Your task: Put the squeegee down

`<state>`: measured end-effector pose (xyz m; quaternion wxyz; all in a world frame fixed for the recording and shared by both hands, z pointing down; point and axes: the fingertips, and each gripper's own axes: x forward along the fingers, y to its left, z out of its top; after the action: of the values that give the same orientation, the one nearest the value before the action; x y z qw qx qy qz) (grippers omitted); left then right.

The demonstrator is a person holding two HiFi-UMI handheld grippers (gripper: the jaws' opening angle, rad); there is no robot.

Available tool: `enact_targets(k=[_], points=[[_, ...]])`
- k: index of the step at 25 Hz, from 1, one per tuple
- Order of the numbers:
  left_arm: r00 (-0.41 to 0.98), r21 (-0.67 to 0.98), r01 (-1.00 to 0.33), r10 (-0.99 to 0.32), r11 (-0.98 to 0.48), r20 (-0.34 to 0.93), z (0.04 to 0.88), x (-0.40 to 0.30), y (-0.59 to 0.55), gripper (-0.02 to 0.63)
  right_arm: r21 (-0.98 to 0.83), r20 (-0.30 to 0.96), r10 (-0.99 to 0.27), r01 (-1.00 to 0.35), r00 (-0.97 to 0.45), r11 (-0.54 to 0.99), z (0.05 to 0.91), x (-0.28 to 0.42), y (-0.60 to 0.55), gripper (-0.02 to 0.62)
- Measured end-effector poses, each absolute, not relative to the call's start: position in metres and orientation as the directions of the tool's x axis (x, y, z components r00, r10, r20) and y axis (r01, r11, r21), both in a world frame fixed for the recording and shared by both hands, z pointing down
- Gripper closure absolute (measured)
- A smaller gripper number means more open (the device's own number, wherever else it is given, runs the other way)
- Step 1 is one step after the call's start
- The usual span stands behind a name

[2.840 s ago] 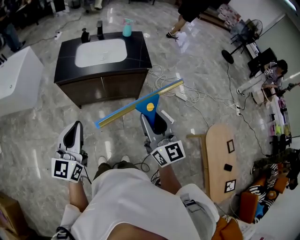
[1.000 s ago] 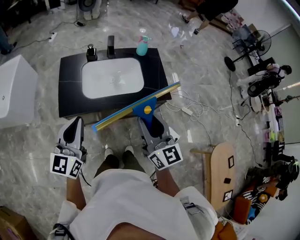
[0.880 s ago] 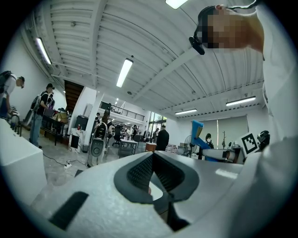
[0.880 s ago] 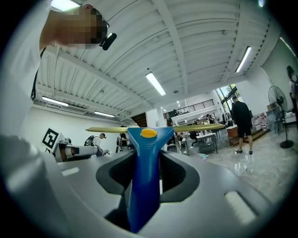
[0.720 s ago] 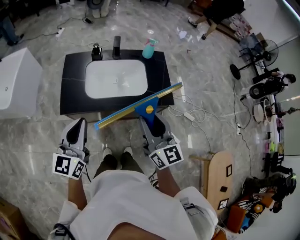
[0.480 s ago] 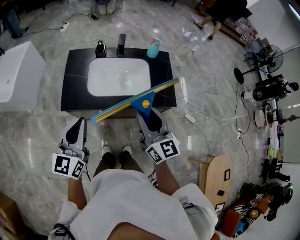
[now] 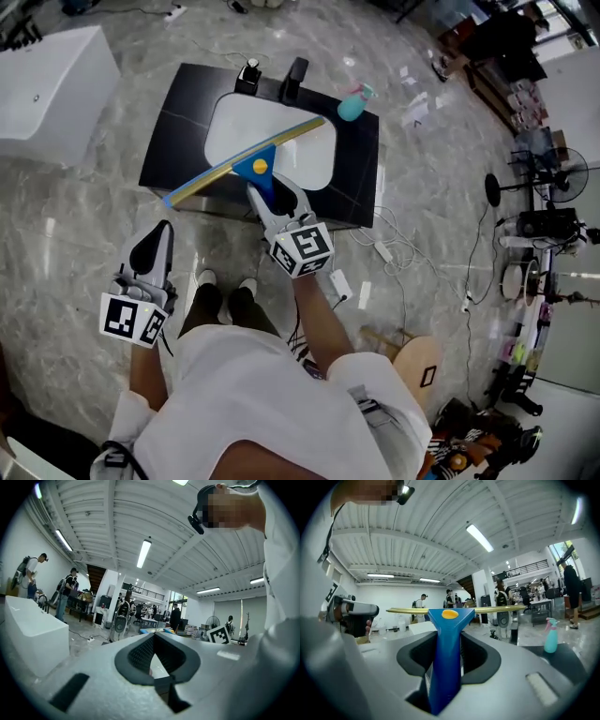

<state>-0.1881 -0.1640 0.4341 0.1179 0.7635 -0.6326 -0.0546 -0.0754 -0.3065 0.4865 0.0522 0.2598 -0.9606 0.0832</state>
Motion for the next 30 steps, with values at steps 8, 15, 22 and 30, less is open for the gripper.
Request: enact_targets(k=[8,15,22,30], points=[[0.096,0.272,-0.96,-0.991,-0.068,0.093,0.452,-0.242,-0.16,0.6,-0.151,0.356,-0.3,-0.371,-0.885,0.916,0.585,-0.162,-0.345,0.445],[0.028,0.282,-0.959,-0.991,0.009,0.127,0.464,-0.279,-0.15,0.6,-0.185,0.523,-0.141,-0.274,-0.84,0.944,0.672,-0.231,-0.352,0.445],[-0.033,0.285,-0.955,-0.987,0.077,0.154,0.473,-0.31,-0.136,0.6,-0.158,0.678,-0.053,-0.216,-0.733,0.964,0.735,-0.277,-0.36,0.445],[-0.061,0.297,-0.948,-0.984,0.11,0.167,0.479,-0.323,-0.125,0.6,-0.112,0.789,-0.055,-0.231,-0.612,0.967,0.769,-0.293,-0.369,0.445]])
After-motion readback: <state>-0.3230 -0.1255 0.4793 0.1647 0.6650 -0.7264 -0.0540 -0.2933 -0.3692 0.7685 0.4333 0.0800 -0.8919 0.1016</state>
